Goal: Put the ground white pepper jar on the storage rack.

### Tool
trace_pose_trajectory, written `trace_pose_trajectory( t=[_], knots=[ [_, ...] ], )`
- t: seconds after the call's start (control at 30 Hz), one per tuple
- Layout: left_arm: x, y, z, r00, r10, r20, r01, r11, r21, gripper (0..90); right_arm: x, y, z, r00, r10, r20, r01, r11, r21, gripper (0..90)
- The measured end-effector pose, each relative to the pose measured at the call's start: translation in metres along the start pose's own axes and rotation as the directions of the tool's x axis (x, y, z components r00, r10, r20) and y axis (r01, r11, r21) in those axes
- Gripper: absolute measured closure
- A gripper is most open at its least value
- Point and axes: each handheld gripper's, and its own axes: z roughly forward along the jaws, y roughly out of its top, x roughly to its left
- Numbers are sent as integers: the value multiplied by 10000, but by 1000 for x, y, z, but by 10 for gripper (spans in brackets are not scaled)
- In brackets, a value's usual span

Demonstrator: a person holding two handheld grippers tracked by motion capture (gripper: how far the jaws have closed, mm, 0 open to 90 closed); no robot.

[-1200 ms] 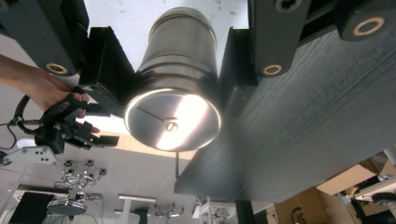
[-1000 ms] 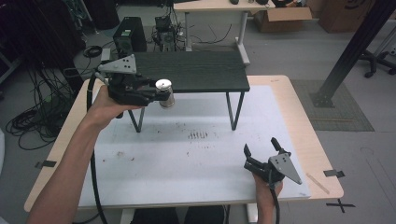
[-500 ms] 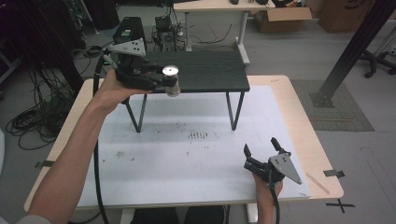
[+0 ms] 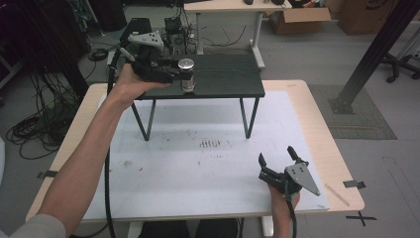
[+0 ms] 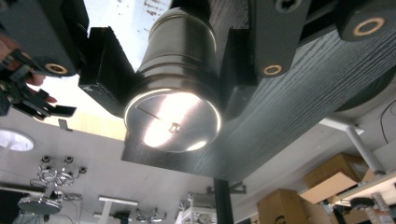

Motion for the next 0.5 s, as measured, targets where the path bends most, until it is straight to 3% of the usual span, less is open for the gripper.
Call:
trace_pose_trajectory(
  t=[0.5],
  knots=[
    [21,-3,20,9968,-765,-241,769,9969,143,489,0,0,0,10000,13,-5,-13,10000,23,31]
  ],
)
